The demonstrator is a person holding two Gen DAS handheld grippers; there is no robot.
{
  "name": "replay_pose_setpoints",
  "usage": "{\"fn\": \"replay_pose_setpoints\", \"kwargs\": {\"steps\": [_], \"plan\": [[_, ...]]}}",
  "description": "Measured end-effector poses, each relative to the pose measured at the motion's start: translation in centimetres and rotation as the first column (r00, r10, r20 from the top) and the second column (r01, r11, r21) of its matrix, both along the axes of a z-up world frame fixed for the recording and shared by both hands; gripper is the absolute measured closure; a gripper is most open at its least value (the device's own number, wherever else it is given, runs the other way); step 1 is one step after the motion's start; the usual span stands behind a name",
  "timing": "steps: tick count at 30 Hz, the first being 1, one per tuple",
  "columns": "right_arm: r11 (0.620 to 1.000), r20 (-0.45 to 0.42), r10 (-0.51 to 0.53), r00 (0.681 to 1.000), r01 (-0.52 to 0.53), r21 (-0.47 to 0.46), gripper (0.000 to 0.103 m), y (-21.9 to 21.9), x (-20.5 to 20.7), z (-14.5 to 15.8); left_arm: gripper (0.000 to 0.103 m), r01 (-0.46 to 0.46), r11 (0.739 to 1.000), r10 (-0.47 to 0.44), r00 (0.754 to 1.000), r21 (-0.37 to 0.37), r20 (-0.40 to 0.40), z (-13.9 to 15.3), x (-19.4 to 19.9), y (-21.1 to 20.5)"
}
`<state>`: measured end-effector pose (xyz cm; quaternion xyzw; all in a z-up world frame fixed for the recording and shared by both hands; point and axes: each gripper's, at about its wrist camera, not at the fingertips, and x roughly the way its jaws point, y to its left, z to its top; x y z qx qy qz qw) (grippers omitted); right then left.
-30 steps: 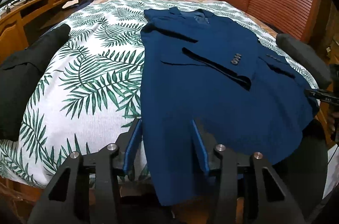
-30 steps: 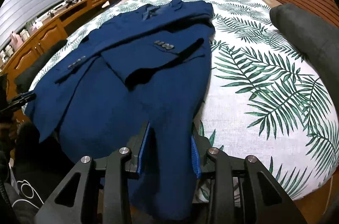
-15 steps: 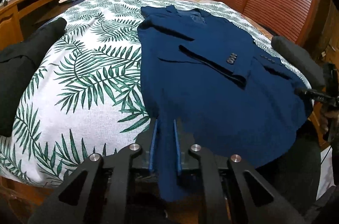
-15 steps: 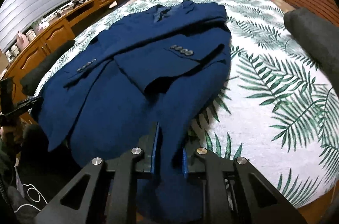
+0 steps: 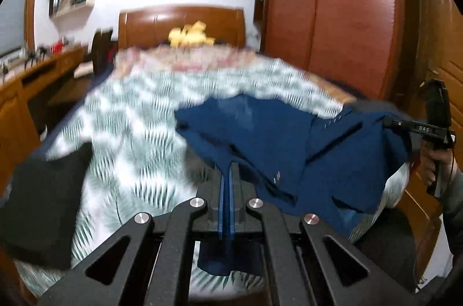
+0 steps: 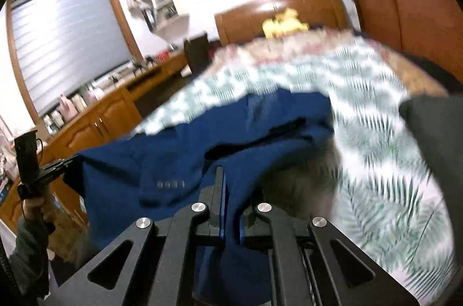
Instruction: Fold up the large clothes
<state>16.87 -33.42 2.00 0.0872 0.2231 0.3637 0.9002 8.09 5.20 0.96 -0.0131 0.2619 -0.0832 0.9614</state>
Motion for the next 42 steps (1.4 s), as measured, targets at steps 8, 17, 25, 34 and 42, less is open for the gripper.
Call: {"fn": "replay_pose_setpoints", "kwargs": {"steps": [8,17,25,34,42], "plan": [[1.000,0.192,0.019,0.981,-0.022,0.011,0.097,-2.0,-4.9,9.8,0.100,0.009,1.000,-0.012,0.984,0.018,0.180,10.8,-2.3,-0.3],[0.997,0.284,0.006,0.959,-0.029,0.077,0.097,-8.1,-11.7,13.5,0.100,0.045,0.999,-0.044,0.959,0.004,0.278,16.5,-6.2,0.1],[0.994,0.168,-0.071,0.983,0.083,-0.067,0.097,-6.1,-7.0,9.4,0.100,-0.038,0.999,0.033,0.986,0.025,0.162,12.1,0.4,1.3],[0.951,0.072,-0.117,0.990,0.133,-0.278,0.097,0.2,2.5,2.8,0.100,-0.047,0.999,0.046,0.998,-0.017,-0.052,2.6,10.7,0.7],[0.892,0.073,-0.169,0.983,0.184,-0.412,0.062,5.6,5.4,1.7,0.094,-0.078,0.996,0.083,0.989,0.050,-0.121,-1.5,12.1,-0.9]]}}
